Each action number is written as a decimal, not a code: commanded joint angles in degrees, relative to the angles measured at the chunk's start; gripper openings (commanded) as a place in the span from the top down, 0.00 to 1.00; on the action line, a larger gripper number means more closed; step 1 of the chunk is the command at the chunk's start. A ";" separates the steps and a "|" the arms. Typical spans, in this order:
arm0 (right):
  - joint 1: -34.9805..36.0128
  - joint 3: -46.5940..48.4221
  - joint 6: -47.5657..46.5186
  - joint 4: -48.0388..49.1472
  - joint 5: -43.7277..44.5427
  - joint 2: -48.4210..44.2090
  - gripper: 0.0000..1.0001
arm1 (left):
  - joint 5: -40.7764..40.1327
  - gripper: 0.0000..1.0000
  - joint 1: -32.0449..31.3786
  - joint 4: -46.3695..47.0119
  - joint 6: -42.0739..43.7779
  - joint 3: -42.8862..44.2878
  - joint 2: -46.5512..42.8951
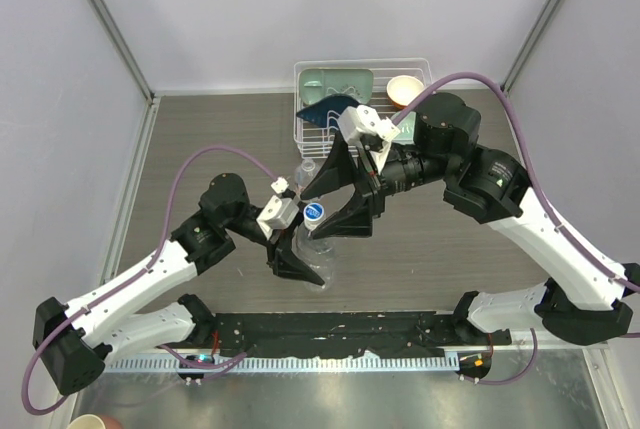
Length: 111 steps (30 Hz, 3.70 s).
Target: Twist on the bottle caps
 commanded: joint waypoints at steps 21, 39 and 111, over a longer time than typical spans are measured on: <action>-2.23 -4.23 5.76 8.04 -4.50 -1.71 0.66 | -1.57 1.00 0.05 4.17 -1.99 2.64 -1.43; -3.90 -10.21 6.99 7.16 -1.60 -2.15 0.70 | -6.31 1.00 1.99 7.51 -3.66 3.34 -3.37; 18.34 -3.81 28.61 -6.19 95.34 4.43 0.19 | -47.45 1.00 4.45 6.64 7.24 -1.67 -3.89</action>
